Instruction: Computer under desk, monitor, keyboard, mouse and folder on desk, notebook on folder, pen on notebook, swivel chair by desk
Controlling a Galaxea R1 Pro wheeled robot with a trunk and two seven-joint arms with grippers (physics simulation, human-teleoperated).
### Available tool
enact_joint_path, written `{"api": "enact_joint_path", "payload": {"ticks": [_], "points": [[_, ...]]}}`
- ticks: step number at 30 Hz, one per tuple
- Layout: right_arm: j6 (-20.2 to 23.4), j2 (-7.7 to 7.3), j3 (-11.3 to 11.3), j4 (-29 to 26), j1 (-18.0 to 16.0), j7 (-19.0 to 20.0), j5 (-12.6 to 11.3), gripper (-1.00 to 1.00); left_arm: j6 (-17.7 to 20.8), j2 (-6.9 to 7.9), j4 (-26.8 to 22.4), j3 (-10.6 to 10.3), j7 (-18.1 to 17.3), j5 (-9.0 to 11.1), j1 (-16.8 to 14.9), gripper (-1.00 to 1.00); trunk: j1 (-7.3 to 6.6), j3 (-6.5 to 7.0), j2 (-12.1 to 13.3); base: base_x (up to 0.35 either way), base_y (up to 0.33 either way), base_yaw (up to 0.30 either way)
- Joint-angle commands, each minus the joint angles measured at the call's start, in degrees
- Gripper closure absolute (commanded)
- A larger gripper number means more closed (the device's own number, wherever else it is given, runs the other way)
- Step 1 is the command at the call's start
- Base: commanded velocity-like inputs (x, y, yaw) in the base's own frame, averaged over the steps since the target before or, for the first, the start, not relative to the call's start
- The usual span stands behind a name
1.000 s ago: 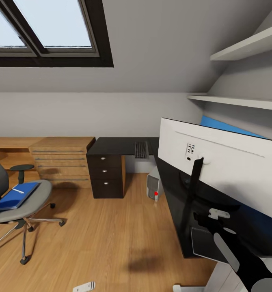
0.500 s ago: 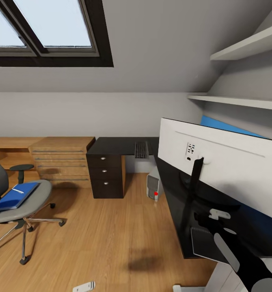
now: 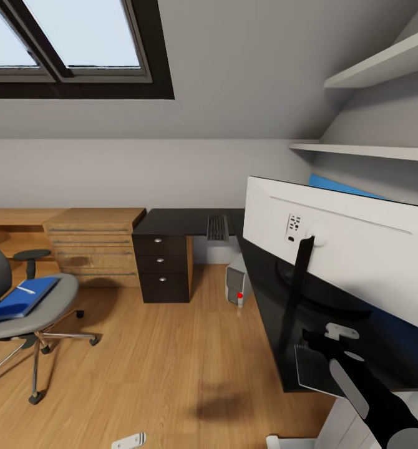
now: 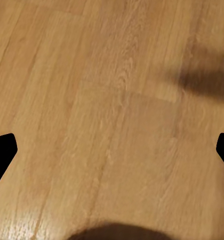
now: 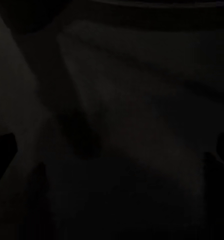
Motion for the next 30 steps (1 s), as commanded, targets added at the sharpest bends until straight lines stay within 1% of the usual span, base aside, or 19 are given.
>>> {"api": "enact_joint_path", "payload": {"ticks": [1, 2, 30], "points": [[0.14, -0.09, 0.30, -0.09, -0.04, -0.73, -0.47, -1.00, -0.20, -0.03, 0.03, 0.10, 0.04, 0.31, -0.03, -1.00, 0.22, -0.25, -0.45, 0.000, 0.000, 0.000], [0.14, -0.09, 0.30, -0.09, -0.04, -0.80, -0.47, -1.00, -0.20, -0.03, 0.03, 0.11, 0.04, 0.30, -0.03, -1.00, 0.44, -0.43, -0.85, 0.000, 0.000, 0.000], [0.23, -0.16, 0.21, 0.49, -0.04, -1.14, -0.47, -1.00, -0.19, 0.10, 0.03, 0.09, -0.06, 0.28, -0.03, -1.00, 0.44, -0.43, -0.85, -0.001, 0.000, 0.000]]}}
